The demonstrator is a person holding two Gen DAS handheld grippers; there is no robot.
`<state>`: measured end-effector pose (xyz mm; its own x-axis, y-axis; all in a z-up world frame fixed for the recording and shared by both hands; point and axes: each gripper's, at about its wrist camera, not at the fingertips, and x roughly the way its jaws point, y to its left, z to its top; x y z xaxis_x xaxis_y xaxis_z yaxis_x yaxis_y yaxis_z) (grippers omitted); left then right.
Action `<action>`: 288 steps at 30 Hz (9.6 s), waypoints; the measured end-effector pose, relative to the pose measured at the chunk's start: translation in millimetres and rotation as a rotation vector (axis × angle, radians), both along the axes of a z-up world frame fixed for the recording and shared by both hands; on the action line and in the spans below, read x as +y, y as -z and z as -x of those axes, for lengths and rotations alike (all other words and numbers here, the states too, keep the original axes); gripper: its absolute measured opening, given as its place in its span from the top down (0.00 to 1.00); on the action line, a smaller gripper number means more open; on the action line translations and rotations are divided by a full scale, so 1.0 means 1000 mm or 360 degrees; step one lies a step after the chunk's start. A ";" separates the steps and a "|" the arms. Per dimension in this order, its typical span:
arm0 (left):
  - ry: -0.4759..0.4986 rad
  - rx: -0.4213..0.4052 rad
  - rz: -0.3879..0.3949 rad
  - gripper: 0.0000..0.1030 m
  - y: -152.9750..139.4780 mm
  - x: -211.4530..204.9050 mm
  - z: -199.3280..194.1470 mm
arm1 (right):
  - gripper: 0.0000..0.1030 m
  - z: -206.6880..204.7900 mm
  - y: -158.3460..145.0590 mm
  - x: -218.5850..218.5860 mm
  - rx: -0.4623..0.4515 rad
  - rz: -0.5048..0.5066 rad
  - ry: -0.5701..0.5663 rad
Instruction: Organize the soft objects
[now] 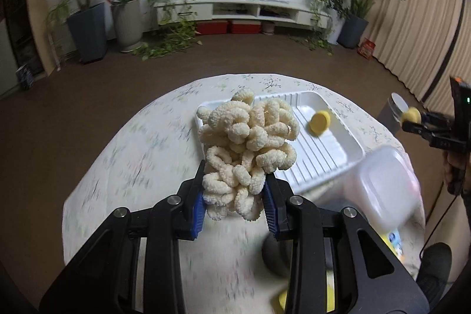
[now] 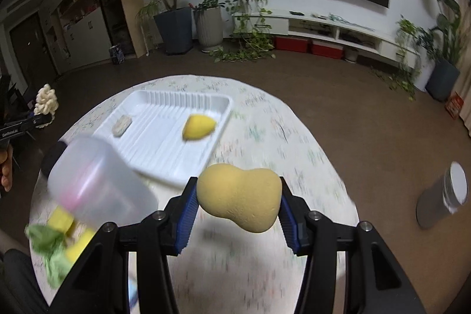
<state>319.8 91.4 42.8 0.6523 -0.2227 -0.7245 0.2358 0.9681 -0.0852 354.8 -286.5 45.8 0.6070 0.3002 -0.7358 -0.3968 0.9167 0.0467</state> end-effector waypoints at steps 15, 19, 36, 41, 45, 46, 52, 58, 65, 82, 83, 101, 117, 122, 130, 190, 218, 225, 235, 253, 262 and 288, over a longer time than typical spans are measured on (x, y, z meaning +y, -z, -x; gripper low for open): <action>0.0272 0.0218 -0.0220 0.71 0.069 -0.059 -0.104 | 0.48 -0.104 0.031 0.139 0.0066 0.0156 -0.0549; 0.0290 0.0240 -0.0215 0.70 0.077 -0.061 -0.113 | 0.48 -0.117 0.046 0.160 0.0124 0.0214 -0.0636; 0.0294 0.0303 -0.0232 0.42 0.100 -0.069 -0.119 | 0.41 -0.135 0.089 0.177 0.0198 0.0384 -0.0671; 0.0259 0.0277 -0.0158 0.13 0.090 -0.061 -0.118 | 0.24 -0.133 0.078 0.173 0.0136 0.0347 -0.0656; 0.0236 0.0253 -0.0126 0.08 0.083 -0.054 -0.113 | 0.19 -0.131 0.066 0.168 0.0099 0.0317 -0.0640; 0.0230 0.0244 -0.0122 0.02 0.082 -0.052 -0.112 | 0.18 -0.131 0.064 0.167 0.0090 0.0307 -0.0632; 0.0129 0.0142 -0.0099 0.00 0.064 -0.033 -0.102 | 0.00 -0.129 0.046 0.154 0.0046 0.0234 -0.0581; 0.0025 -0.0002 -0.0053 0.00 0.040 -0.010 -0.078 | 0.00 -0.126 0.020 0.121 0.0000 0.0165 -0.0428; -0.0096 -0.0107 0.0040 0.00 0.015 0.014 -0.014 | 0.00 -0.098 -0.010 0.054 -0.0054 0.0048 -0.0204; -0.0102 -0.0277 0.0172 0.00 0.013 -0.003 0.196 | 0.00 0.098 0.007 -0.028 0.0076 -0.0250 0.0008; -0.0089 -0.0274 0.0189 0.00 0.016 -0.007 0.207 | 0.00 0.112 0.010 -0.025 0.0090 -0.0266 -0.0002; -0.0023 -0.0176 0.0308 0.00 0.067 -0.074 0.292 | 0.00 0.255 0.070 0.052 0.0169 -0.0268 0.0019; 0.0038 -0.0190 0.0242 0.00 0.070 -0.108 0.244 | 0.06 0.226 0.083 0.069 0.0134 -0.0132 0.0092; 0.0038 -0.0125 0.0223 0.00 0.080 -0.111 0.229 | 0.08 0.212 0.089 0.072 0.0159 -0.0145 0.0115; 0.0009 -0.0040 0.0249 0.00 0.089 -0.111 0.212 | 0.13 0.199 0.101 0.079 0.0193 -0.0119 0.0098; -0.0171 -0.0056 0.0260 0.66 0.061 -0.053 0.269 | 0.39 0.248 0.061 0.057 0.0080 -0.0053 0.0019; -0.0185 -0.0164 0.0019 0.66 -0.027 0.028 0.112 | 0.39 0.082 -0.032 -0.056 -0.0131 0.0212 0.0240; -0.0080 -0.0135 -0.0050 0.66 -0.031 0.017 0.041 | 0.39 0.001 -0.049 -0.020 -0.0176 0.0258 0.0105; 0.0107 0.0016 -0.0136 0.66 0.001 -0.013 -0.046 | 0.39 -0.081 -0.030 0.054 -0.0101 0.0264 -0.0205; 0.0313 0.0189 -0.0163 0.65 0.057 -0.049 -0.105 | 0.39 -0.115 0.053 0.176 0.0111 0.0352 -0.0916; 0.0303 0.0179 -0.0146 0.53 0.062 -0.056 -0.110 | 0.39 -0.119 0.077 0.173 0.0152 0.0410 -0.0906; 0.0102 -0.0166 0.0012 0.00 -0.004 -0.018 -0.053 | 0.00 -0.091 -0.007 0.102 -0.0149 0.0116 -0.0613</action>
<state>373.3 73.4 46.8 0.7084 -0.2715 -0.6515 0.3051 0.9501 -0.0643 445.6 -184.5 53.2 0.5256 0.4679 -0.7105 -0.7114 0.6998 -0.0653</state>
